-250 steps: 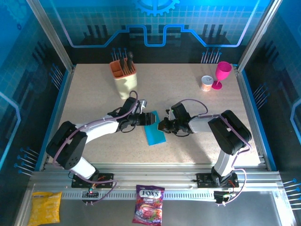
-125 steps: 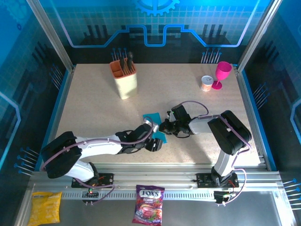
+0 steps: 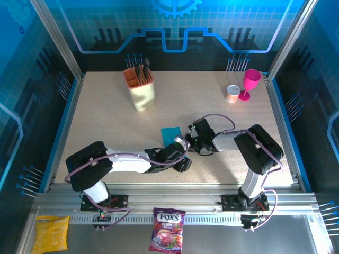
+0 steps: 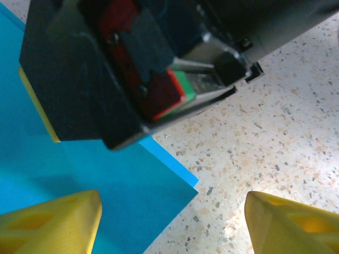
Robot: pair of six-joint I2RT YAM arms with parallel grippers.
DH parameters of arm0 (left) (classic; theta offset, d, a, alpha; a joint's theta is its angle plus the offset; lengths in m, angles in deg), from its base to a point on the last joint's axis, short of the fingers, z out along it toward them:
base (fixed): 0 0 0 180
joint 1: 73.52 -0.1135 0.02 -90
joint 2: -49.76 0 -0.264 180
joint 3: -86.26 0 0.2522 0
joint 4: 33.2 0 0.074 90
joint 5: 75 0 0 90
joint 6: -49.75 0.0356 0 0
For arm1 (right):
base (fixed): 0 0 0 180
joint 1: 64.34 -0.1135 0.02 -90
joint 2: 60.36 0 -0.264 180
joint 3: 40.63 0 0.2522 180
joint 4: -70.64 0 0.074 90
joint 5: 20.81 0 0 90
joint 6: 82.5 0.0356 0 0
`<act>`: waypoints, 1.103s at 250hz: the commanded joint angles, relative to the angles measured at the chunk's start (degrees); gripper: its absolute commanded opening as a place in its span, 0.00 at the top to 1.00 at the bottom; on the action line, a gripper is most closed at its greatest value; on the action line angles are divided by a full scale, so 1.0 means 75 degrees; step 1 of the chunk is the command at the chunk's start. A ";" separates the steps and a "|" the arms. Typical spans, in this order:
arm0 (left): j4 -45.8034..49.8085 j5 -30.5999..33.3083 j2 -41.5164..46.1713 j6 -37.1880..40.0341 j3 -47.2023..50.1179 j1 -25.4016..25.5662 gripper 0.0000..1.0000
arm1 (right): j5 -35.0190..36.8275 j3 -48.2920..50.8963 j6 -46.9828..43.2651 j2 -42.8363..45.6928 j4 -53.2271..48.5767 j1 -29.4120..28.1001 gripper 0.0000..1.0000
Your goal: Fold a paper plane with a square sheet of paper (pick it up from the middle)
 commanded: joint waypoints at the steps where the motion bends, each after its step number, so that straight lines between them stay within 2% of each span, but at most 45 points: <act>1: -0.0197 0.0323 -0.0194 0.0210 -0.0144 0.0054 0.29 | 0.0045 0.0140 0.0100 0.0142 0.0007 -0.0122 0.95; 53: -0.0260 0.0520 -0.0253 0.0233 -0.0009 0.0044 0.46 | 0.0022 0.0191 0.0104 0.0137 0.0031 -0.0120 0.96; 162: -0.0372 0.0105 -0.0012 0.0421 0.0020 -0.0242 1.00 | -0.0032 0.0418 0.0221 0.0263 0.0232 -0.0132 0.95; 175: -0.0393 -0.0045 0.0088 0.0423 0.0058 -0.0322 1.00 | -0.0034 0.0415 0.0195 0.0344 0.0185 -0.0120 0.91; 195: -0.0438 -0.0323 0.0255 0.0386 0.0143 -0.0443 1.00 | 0.0010 0.0367 0.0040 0.0573 -0.0146 0.0020 0.72; 212: -0.0510 -0.0654 0.0412 0.0336 0.0258 -0.0526 1.00 | 0.0121 0.0326 -0.0190 0.0910 -0.0592 0.0225 0.63; 246: -0.0467 -0.1305 0.0578 0.0252 0.0383 -0.0561 1.00 | 0.0397 0.0143 -0.0819 0.1636 -0.1622 0.0637 0.59; 276: -0.0495 -0.1668 0.0658 0.0102 0.0489 -0.0566 1.00 | 0.0379 -0.0297 -0.1484 0.1832 -0.2347 0.0725 0.64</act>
